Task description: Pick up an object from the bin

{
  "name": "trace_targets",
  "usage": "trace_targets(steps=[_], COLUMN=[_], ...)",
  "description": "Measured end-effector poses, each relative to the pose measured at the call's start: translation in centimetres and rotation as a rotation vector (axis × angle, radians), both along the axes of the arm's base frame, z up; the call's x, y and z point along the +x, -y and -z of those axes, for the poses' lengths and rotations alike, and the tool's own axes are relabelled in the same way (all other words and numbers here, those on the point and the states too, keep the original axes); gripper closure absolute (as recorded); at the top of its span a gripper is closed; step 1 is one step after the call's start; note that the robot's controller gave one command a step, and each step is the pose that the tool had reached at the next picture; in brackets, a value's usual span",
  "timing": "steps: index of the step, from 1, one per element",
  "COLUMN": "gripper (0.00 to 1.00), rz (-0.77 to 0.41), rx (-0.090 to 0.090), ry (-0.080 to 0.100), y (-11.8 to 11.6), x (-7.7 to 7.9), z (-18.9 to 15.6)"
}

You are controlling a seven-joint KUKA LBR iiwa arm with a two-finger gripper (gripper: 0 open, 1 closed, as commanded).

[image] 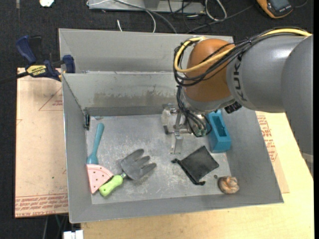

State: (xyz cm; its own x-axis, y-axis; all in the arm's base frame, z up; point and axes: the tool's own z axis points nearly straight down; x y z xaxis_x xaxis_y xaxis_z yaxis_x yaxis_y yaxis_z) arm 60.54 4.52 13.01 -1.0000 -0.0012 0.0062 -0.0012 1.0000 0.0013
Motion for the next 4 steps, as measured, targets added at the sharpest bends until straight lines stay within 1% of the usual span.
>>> trace_targets(steps=[1,2,3,4], gripper=[0.00,0.00,0.00,0.00], rz=[0.001,0.084,0.144,0.157], rx=[0.000,0.001,0.002,0.000], ry=[0.007,0.007,0.011,0.022], y=[0.0,0.0,3.9,5.3], x=[0.2,-5.2,-6.2,-6.9], z=[-0.4,0.2,-1.5,-1.3])
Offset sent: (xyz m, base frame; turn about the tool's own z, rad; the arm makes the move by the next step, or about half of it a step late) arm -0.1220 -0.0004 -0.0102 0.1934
